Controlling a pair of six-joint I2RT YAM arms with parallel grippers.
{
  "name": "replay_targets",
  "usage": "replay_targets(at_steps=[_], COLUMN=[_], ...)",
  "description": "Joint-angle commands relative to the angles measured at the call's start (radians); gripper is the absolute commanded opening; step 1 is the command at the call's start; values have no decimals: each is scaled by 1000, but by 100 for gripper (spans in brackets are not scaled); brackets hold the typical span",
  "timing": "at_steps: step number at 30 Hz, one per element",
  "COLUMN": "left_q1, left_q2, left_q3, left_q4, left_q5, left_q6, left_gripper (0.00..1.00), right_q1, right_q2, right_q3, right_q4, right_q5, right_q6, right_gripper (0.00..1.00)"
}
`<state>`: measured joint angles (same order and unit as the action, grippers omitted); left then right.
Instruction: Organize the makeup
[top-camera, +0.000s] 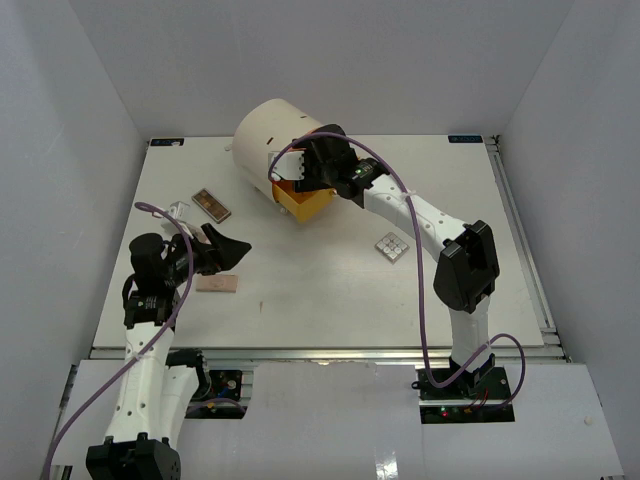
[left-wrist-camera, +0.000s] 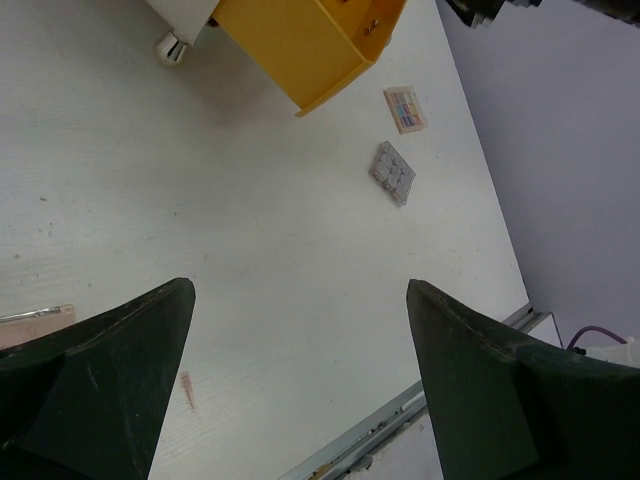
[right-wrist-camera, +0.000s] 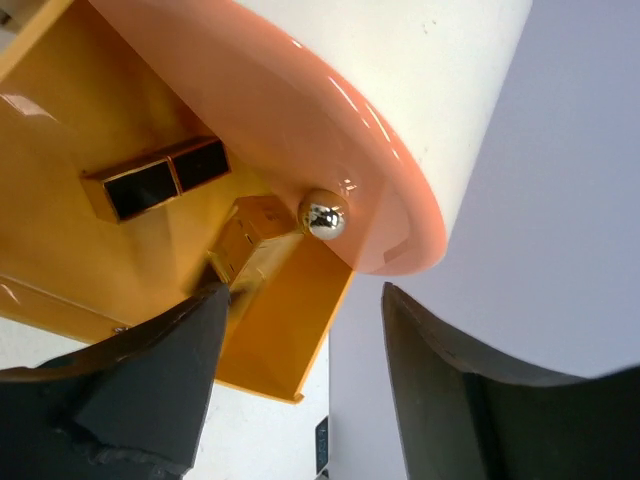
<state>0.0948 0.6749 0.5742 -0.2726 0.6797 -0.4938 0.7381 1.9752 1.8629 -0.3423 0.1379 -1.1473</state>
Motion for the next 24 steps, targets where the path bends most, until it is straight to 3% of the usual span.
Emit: replay_targets(at_steps=[1,6,8,11,12,13,14,16,17,24], left_q1=[-4,-9,-25,-67,-93,-149,-170,-199,-207,-208], left_q2=[87,267,358,484,533,567,604,706,731,981], left_q3=[137,310,373,507,553,587,624,730,755,1002], left_q4=[51,77,86,102,102,99,101,102,106,184], left_q5=[-51,-79,-99,-132,-149,-169,-193,-272,-302,-425], left_q6=[-3,-17,-15,11,31,50,72,128,137,240], left_gripper=[98,98,98,98,98,98,98,98,98,98], right_q1=[5,-13,-55,-165,-225,-302,-339,-396,-401,-403], right_q2=[6,-44,-81,-176,-198,-213,-229,-265,-282,-371], right_q3=[39,86,92,57,26,-26,-66,-165,-229,-572], right_q4=[39,18,13,13,13,20,51,84,98,282], right_q5=[16,19,-37,-254,-379,-550,-621,-715,-740,-620], right_q6=[38,180,340,642,754,840,970,1065,1094,1287], right_gripper=[77,90,94,78,68,48,35,11,8,8])
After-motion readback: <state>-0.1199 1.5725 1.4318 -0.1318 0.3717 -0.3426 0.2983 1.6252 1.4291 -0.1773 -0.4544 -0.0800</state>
